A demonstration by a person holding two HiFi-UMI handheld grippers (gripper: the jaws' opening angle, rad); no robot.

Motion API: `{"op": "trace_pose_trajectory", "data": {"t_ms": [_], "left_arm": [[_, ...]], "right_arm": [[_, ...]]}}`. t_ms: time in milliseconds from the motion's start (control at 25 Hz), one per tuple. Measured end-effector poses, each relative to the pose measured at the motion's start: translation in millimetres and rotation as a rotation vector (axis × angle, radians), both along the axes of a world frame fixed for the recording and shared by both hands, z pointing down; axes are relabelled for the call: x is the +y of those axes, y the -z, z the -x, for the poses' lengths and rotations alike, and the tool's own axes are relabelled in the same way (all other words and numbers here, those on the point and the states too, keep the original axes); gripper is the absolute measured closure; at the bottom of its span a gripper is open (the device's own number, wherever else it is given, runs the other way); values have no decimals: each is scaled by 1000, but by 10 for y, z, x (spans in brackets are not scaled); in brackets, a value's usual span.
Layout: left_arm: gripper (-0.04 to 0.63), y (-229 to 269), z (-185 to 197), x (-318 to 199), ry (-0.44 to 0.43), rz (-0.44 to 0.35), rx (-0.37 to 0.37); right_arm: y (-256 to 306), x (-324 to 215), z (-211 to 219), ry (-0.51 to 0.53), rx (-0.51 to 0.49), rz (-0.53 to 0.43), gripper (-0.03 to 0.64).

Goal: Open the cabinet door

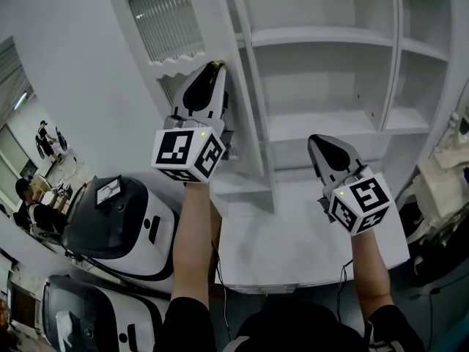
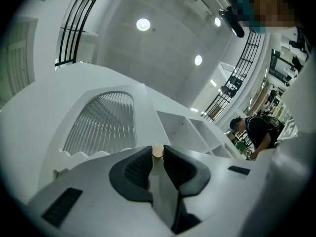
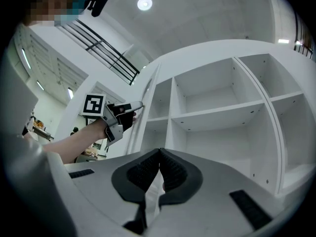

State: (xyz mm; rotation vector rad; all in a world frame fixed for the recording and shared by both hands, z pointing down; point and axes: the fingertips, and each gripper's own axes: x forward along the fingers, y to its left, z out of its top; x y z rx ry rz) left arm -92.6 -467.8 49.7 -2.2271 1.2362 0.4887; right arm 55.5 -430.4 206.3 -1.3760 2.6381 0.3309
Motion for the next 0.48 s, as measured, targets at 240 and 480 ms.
{"op": "trace_pose_trajectory", "data": {"t_ms": [240,480], "left_arm": [[512,5,143,243,-81,-6,-8],[512,-9,366,511,-203,-6,7]], "right_arm": [[4,79,269,-21,-11,15,600],[-2,204,553,-42,-6,21,600]]}}
